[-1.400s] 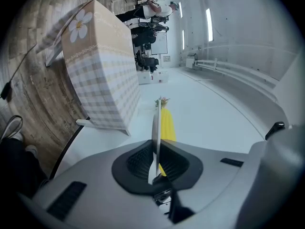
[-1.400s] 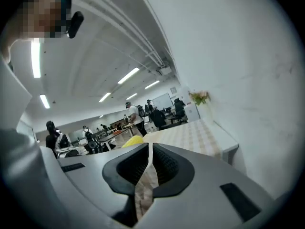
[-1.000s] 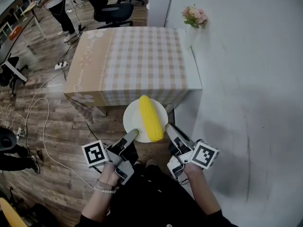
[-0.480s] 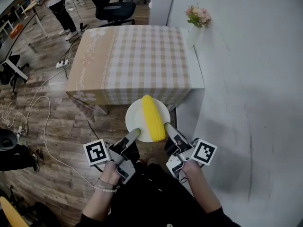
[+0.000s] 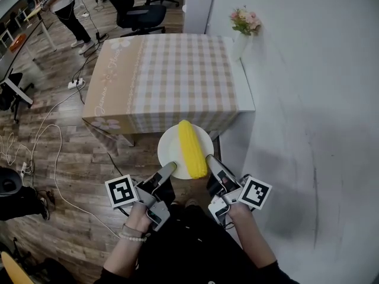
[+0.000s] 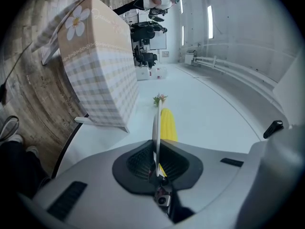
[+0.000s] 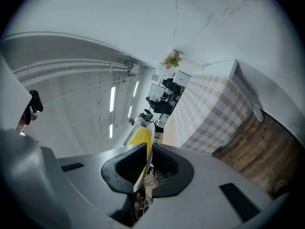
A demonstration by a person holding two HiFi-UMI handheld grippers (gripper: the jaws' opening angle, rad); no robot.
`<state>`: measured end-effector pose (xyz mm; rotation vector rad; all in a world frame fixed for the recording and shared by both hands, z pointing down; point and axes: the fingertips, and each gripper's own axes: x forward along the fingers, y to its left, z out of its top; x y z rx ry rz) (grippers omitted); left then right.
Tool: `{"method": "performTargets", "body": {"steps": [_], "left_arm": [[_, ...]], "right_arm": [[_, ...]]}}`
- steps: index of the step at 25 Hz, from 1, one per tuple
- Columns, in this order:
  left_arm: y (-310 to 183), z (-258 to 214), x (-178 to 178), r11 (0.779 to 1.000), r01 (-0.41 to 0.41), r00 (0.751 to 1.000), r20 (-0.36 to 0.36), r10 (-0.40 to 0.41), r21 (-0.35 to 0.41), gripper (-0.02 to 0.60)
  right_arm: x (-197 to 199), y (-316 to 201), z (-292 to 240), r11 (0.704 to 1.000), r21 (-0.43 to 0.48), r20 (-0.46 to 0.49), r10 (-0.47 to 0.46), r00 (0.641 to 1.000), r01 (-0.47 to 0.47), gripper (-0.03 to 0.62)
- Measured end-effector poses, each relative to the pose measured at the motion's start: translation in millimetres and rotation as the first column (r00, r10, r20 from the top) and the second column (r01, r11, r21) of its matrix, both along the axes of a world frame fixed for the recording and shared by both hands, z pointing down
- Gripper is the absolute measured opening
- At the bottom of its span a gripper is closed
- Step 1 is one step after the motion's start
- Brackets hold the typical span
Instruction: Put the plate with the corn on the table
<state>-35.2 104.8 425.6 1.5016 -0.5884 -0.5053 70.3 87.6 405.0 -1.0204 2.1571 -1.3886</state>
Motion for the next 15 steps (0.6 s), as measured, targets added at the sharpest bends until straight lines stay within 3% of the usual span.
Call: {"method": "performTargets", "body": {"steps": [15], "left_arm": [[6.7,-1.8,-19.2,0.999,-0.035,0.999,0.006,0.035,0.022,0.032]], "right_arm": [[-20.8,10.7,-5.4,0.998,0.047,-0.014,0.031,0.999,-0.030,0.064]]}}
